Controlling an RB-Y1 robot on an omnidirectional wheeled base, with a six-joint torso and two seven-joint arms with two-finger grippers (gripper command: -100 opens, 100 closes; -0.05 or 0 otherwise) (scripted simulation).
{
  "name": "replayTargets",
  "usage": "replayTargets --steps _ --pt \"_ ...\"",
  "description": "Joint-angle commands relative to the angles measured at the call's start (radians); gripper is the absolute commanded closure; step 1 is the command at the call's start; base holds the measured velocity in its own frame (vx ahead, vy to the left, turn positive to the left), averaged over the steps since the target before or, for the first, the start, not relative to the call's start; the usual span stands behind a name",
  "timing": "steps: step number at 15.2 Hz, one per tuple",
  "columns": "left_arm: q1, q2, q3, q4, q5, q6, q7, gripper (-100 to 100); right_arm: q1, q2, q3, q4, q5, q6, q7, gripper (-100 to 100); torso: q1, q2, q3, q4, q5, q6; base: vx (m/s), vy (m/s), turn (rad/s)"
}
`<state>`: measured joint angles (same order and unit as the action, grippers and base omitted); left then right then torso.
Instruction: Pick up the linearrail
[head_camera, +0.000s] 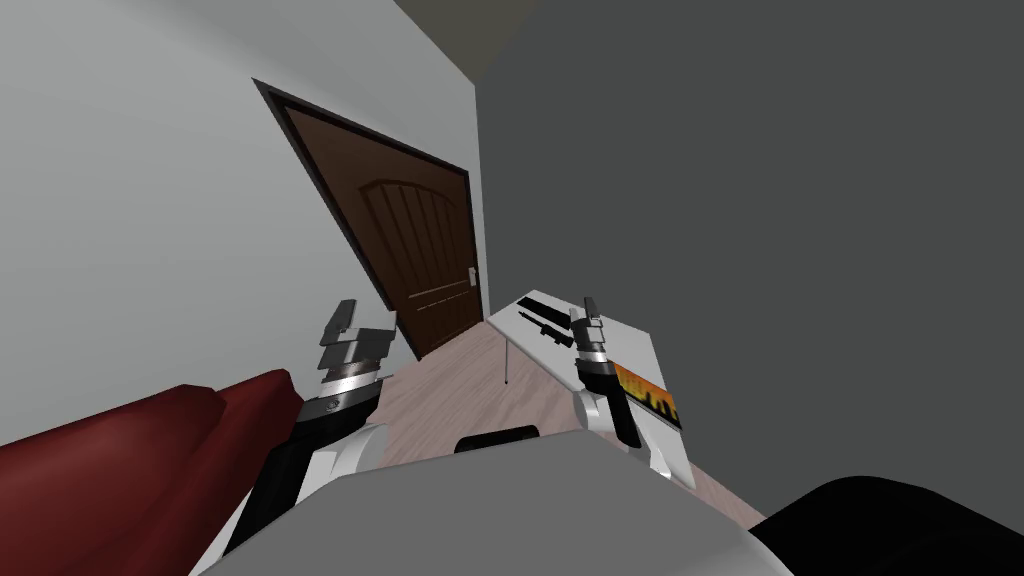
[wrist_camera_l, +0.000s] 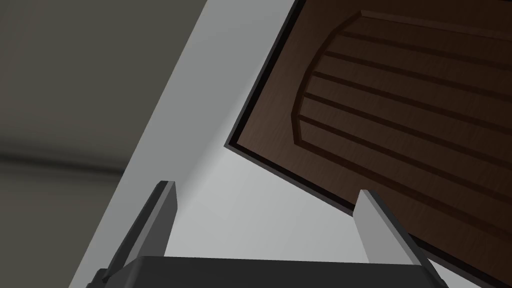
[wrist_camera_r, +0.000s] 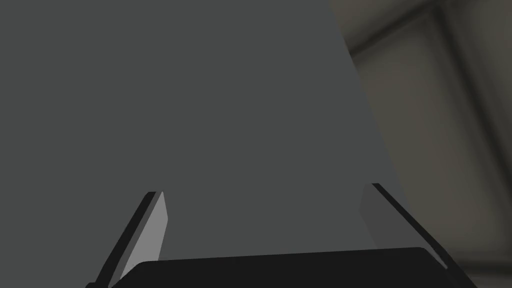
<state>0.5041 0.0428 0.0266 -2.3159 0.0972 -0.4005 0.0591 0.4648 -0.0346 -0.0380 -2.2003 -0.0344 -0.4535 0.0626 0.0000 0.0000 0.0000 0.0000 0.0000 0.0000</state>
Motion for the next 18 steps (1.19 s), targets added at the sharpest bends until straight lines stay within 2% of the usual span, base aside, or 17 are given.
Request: replayTargets --steps 1,5,8,11,13,16,18 --pt "0.000 0.000 0.000 0.000 0.000 0.000 0.000 0 0.000 -0.034 -0.001 0.010 0.000 -0.001 0.000 -100 0.000 0.000 0.000 0.000 0.000 0.000 0.001 0.002 0.019" --pt "0.000 0.000 0.000 0.000 0.000 0.000 0.000 0 0.003 -0.125 -0.002 0.051 0.001 -0.007 0.001 -100 0.000 0.000 0.000 0.000 0.000 0.000 0.006 0.003 0.043" --pt "0.000 0.000 0.000 0.000 0.000 0.000 0.000 0 0.005 -0.173 -0.001 0.070 0.002 -0.009 0.001 -100 0.000 -0.001 0.000 0.000 0.000 0.000 0.011 0.004 0.044" --pt "0.000 0.000 0.000 0.000 0.000 0.000 0.000 0 0.010 -0.244 0.000 0.117 0.004 -0.015 0.002 -100 0.000 -0.001 -0.001 0.000 0.000 0.000 0.014 0.005 0.057" --pt "0.000 0.000 0.000 0.000 0.000 0.000 0.000 0 0.010 -0.266 0.000 0.117 0.004 -0.015 0.002 -100 0.000 -0.001 -0.001 0.000 0.000 0.000 0.016 0.004 0.035" --pt "0.000 0.000 0.000 0.000 0.000 0.000 0.000 0 0.017 -0.342 0.003 0.171 0.007 -0.022 0.003 -100 0.000 -0.001 -0.001 0.000 0.000 0.000 0.017 0.008 0.066" --pt "0.000 0.000 0.000 0.000 0.000 0.000 0.000 0 0.017 -0.371 0.003 0.171 0.007 -0.022 0.003 -100 0.000 -0.002 -0.001 0.000 0.000 0.000 0.023 0.005 0.046"
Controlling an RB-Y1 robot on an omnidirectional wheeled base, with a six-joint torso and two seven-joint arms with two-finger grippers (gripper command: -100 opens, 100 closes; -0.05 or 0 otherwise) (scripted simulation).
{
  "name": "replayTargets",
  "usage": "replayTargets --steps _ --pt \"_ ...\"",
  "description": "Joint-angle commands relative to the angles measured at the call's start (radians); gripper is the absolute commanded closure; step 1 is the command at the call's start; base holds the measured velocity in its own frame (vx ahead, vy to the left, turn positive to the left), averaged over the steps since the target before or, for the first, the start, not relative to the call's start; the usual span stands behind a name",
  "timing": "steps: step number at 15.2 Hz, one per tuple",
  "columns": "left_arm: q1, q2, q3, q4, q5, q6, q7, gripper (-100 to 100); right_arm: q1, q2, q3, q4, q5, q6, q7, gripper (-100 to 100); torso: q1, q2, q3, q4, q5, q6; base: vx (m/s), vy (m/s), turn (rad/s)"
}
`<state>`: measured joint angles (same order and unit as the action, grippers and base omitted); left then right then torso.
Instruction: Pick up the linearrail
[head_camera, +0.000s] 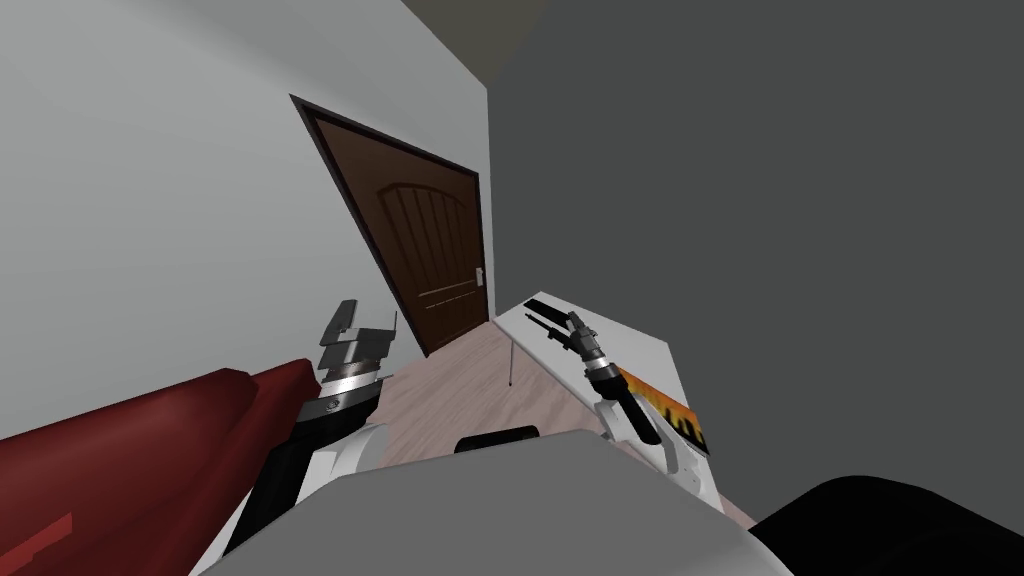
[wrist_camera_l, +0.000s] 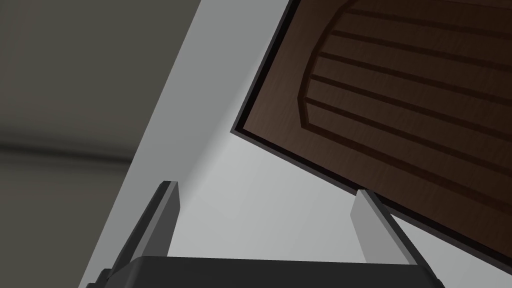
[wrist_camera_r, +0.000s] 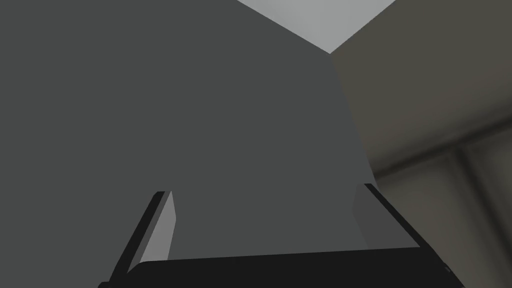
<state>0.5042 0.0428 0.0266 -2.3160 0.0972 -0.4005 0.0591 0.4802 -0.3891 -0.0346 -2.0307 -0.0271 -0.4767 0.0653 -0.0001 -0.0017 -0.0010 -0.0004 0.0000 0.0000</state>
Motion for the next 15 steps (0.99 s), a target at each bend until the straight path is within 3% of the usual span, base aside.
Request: replayTargets --steps 1,3,4,6,7,9,10,12,13,15 --pt "0.000 0.000 0.000 0.000 0.000 0.000 0.000 0 0.006 -0.050 0.002 0.031 0.002 -0.002 0.000 -100 0.000 0.000 0.000 0.000 0.000 0.000 0.022 0.007 0.060" --pt "0.000 0.000 0.000 0.000 0.000 0.000 0.000 0 0.006 -0.072 0.002 0.031 0.002 -0.002 0.000 -100 0.000 0.000 0.000 0.000 0.000 0.000 0.022 0.005 0.051" --pt "0.000 0.000 0.000 0.000 0.000 0.000 0.000 0 0.012 -0.108 0.006 0.062 0.004 -0.006 0.001 -100 0.000 0.000 0.000 0.000 0.000 0.000 0.024 0.010 0.076" --pt "0.000 0.000 0.000 0.000 0.000 0.000 0.000 0 0.012 -0.131 0.006 0.062 0.004 -0.006 0.001 -100 0.000 0.000 0.000 0.000 0.000 0.000 0.023 0.010 0.055" --pt "0.000 0.000 0.000 0.000 0.000 0.000 0.000 0 0.018 -0.168 0.010 0.094 0.006 -0.010 0.002 -100 0.000 0.000 0.000 0.000 0.000 0.000 0.030 0.012 0.067" --pt "0.000 0.000 0.000 0.000 0.000 0.000 0.000 0 0.018 -0.191 0.010 0.094 0.006 -0.010 0.002 -100 0.000 -0.001 0.000 0.000 0.000 0.000 0.028 0.011 0.059" --pt "0.000 0.000 0.000 0.000 0.000 0.000 0.000 0 0.025 -0.228 0.015 0.127 0.009 -0.014 0.002 -100 0.000 0.000 0.000 0.000 0.000 0.000 0.031 0.014 0.096" --pt "0.000 0.000 0.000 0.000 0.000 0.000 0.000 0 0.025 -0.252 0.015 0.127 0.009 -0.014 0.002 -100 0.001 -0.001 -0.001 0.000 0.000 0.000 0.029 0.013 0.065" --pt "0.000 0.000 0.000 0.000 0.000 0.000 0.000 0 0.033 -0.287 0.022 0.160 0.011 -0.019 0.003 -100 0.001 -0.001 0.000 0.000 0.000 0.000 0.031 0.017 0.087" --pt "0.000 0.000 0.000 0.000 0.000 0.000 0.000 0 0.033 -0.314 0.022 0.160 0.011 -0.019 0.003 -100 0.001 -0.001 -0.001 0.000 0.000 0.000 0.035 0.015 0.071"
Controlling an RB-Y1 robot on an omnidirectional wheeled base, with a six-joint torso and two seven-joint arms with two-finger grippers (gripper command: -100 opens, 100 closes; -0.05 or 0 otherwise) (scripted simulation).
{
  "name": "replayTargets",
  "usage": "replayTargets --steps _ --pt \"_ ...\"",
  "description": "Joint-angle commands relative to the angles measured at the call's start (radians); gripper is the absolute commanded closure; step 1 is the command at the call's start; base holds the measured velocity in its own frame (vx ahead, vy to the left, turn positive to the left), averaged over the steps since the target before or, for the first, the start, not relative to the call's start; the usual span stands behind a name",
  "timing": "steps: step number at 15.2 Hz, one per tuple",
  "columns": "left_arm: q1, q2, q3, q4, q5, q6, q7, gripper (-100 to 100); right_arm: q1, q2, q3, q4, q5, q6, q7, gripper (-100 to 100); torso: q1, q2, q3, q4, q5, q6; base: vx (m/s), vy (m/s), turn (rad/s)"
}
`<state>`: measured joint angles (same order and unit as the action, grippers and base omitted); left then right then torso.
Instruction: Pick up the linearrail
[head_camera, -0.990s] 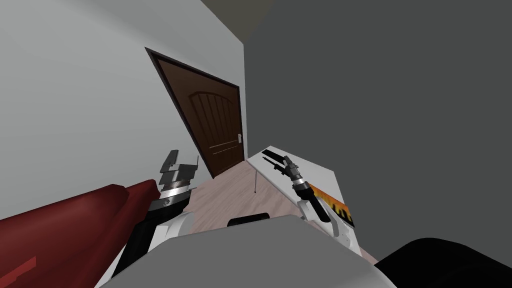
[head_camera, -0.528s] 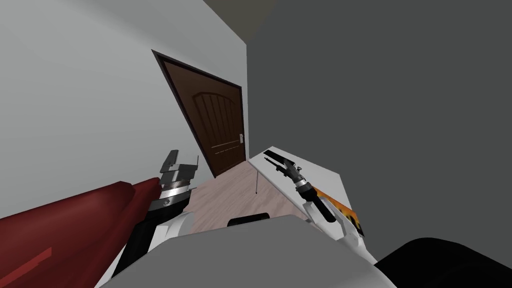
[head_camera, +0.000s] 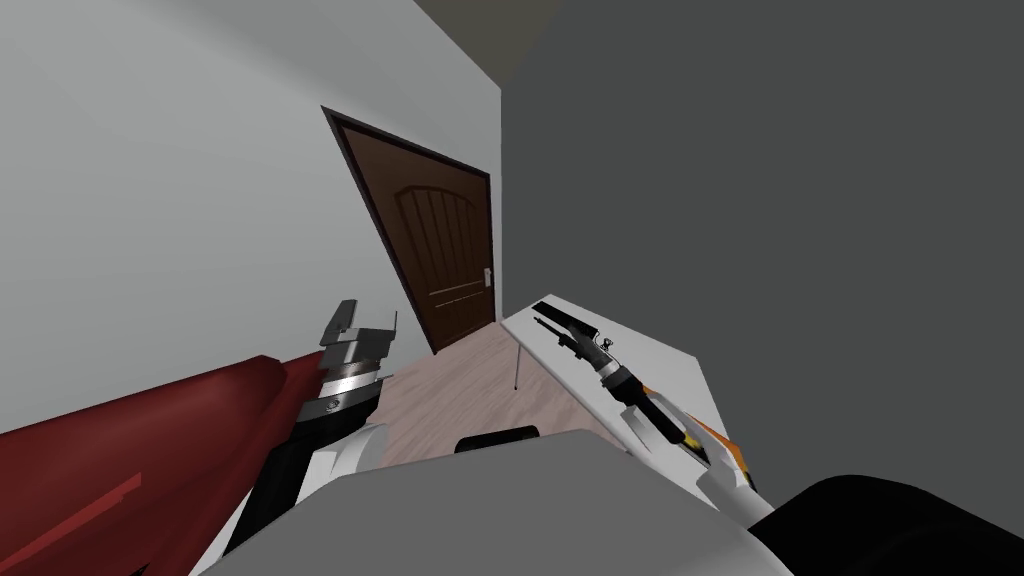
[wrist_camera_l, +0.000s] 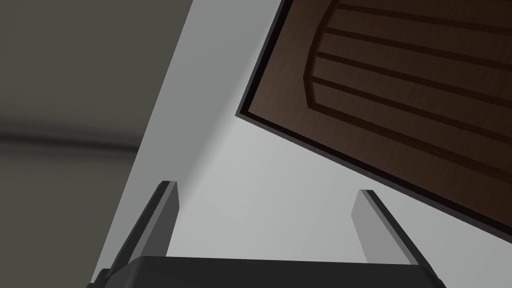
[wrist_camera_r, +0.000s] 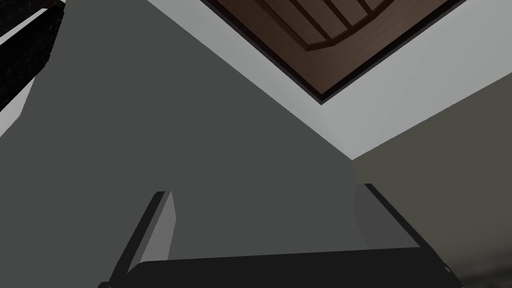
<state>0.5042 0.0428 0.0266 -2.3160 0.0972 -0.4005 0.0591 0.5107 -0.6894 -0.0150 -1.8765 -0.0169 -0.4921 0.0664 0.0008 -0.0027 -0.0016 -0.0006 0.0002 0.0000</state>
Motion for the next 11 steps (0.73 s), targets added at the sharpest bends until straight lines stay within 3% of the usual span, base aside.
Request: replayTargets --steps 1,3,4,6,7,9,10,11 --pt "0.000 0.000 0.000 0.000 0.000 0.000 0.000 0 0.011 -0.050 0.009 0.039 0.004 -0.007 0.003 -100 0.000 0.000 0.000 0.000 0.000 0.000 0.038 0.011 0.082" --pt "0.000 0.000 0.000 0.000 0.000 0.000 0.000 0 0.011 -0.078 0.009 0.039 0.004 -0.007 0.003 -100 0.000 -0.001 0.000 0.000 0.000 0.000 0.038 0.010 0.074" --pt "0.000 0.000 0.000 0.000 0.000 0.000 0.000 0 0.020 -0.112 0.017 0.073 0.008 -0.012 0.004 -100 0.000 0.000 0.000 0.000 0.000 0.000 0.043 0.023 0.110" --pt "0.000 0.000 0.000 0.000 0.000 0.000 0.000 0 0.020 -0.141 0.017 0.073 0.008 -0.012 0.004 -100 0.001 -0.001 0.000 0.000 0.000 0.000 0.040 0.020 0.074" --pt "0.000 0.000 0.000 0.000 0.000 0.000 0.000 0 0.030 -0.174 0.026 0.107 0.011 -0.016 0.004 -100 0.000 0.000 0.000 0.000 0.000 0.000 0.043 0.018 0.087" --pt "0.000 0.000 0.000 0.000 0.000 0.000 0.000 0 0.030 -0.205 0.026 0.107 0.011 -0.016 0.004 -100 0.001 -0.001 -0.001 0.000 0.000 0.000 0.039 0.020 0.072" --pt "0.000 0.000 0.000 0.000 0.000 0.000 0.000 0 0.041 -0.238 0.037 0.141 0.015 -0.021 0.005 -100 0.001 -0.001 0.000 0.000 0.000 0.000 0.042 0.021 0.124" --pt "0.000 0.000 0.000 0.000 0.000 0.000 0.000 0 0.041 -0.260 0.037 0.141 0.015 -0.021 0.005 -100 0.001 -0.001 0.000 0.000 0.000 0.000 0.051 0.025 0.128"
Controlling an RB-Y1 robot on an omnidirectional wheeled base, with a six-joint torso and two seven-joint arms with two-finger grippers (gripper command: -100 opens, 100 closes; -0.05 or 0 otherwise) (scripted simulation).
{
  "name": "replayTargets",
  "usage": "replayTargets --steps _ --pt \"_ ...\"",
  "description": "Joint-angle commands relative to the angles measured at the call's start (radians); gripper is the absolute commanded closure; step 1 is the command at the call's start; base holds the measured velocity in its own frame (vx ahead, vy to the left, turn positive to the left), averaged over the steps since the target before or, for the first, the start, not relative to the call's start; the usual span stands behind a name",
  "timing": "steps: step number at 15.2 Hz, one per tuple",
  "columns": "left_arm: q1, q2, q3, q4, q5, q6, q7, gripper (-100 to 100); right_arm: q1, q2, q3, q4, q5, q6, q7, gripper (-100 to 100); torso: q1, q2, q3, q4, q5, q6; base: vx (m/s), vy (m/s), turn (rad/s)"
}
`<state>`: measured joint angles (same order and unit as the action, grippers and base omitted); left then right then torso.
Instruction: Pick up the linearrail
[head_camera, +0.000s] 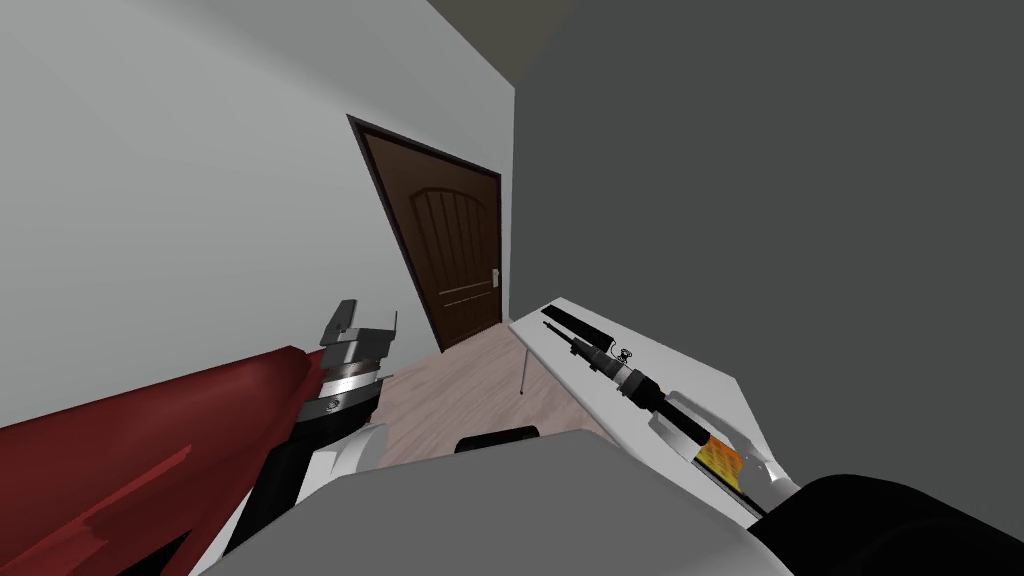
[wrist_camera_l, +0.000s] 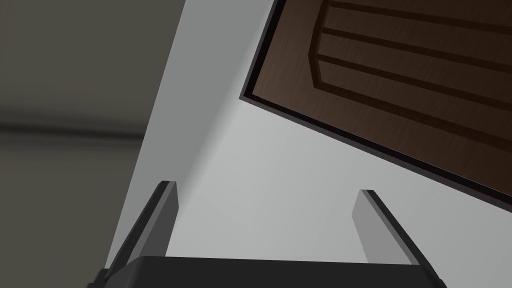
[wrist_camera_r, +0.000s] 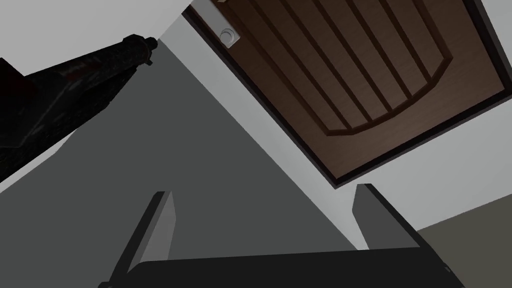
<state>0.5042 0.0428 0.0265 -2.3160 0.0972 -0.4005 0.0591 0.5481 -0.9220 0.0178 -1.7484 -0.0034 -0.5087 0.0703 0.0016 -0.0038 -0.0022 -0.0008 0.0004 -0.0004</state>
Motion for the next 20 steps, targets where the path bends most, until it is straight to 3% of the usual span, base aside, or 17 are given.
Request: replayTargets --steps 1,2,4,5,7,8,13,14,16,20 --pt "0.000 0.000 0.000 0.000 0.000 0.000 0.000 0 0.004 -0.037 0.004 0.013 0.002 -0.004 0.001 -100 0.000 0.000 0.000 0.000 0.000 0.000 0.041 0.016 0.042" --pt "0.000 0.000 0.000 0.000 0.000 0.000 0.000 0 0.016 -0.069 0.015 0.047 0.006 -0.009 0.002 -100 0.000 0.000 0.000 0.000 0.000 0.000 0.054 0.012 0.113" --pt "0.000 0.000 0.000 0.000 0.000 0.000 0.000 0 0.016 -0.100 0.015 0.047 0.006 -0.009 0.002 -100 -0.001 -0.001 0.000 0.000 0.000 0.000 0.056 0.011 0.081" --pt "0.000 0.000 0.000 0.000 0.000 0.000 0.000 0 0.029 -0.129 0.028 0.080 0.011 -0.013 0.003 -100 -0.001 0.000 0.000 0.000 0.000 0.000 0.058 0.023 0.125" --pt "0.000 0.000 0.000 0.000 0.000 0.000 0.000 0 0.029 -0.163 0.028 0.080 0.011 -0.013 0.003 -100 0.000 -0.001 -0.001 0.000 0.000 0.000 0.050 0.017 0.074" --pt "0.000 0.000 0.000 0.000 0.000 0.000 0.000 0 0.043 -0.195 0.042 0.112 0.015 -0.018 0.004 -100 0.000 0.000 0.000 0.000 0.000 0.000 0.055 0.021 0.114" --pt "0.000 0.000 0.000 0.000 0.000 0.000 0.000 0 0.057 -0.284 0.058 0.143 0.020 -0.023 0.005 -100 0.000 -0.001 -0.001 0.000 0.000 0.000 0.056 0.015 0.095" --pt "0.000 0.000 0.000 0.000 0.000 0.000 0.000 0 0.073 -0.319 0.075 0.173 0.026 -0.028 0.006 -100 0.000 -0.001 0.000 0.000 0.000 0.000 0.063 0.013 0.120" --pt "0.000 0.000 0.000 0.000 0.000 0.000 0.000 0 0.073 -0.343 0.075 0.173 0.026 -0.028 0.006 -100 0.000 -0.001 -0.001 0.000 0.000 0.000 0.057 0.016 0.087" --pt "0.000 0.000 0.000 0.000 0.000 0.000 0.000 0 0.108 -0.436 0.114 0.230 0.038 -0.037 0.007 -100 0.000 -0.001 -0.001 0.000 0.000 0.000 0.063 0.017 0.102"
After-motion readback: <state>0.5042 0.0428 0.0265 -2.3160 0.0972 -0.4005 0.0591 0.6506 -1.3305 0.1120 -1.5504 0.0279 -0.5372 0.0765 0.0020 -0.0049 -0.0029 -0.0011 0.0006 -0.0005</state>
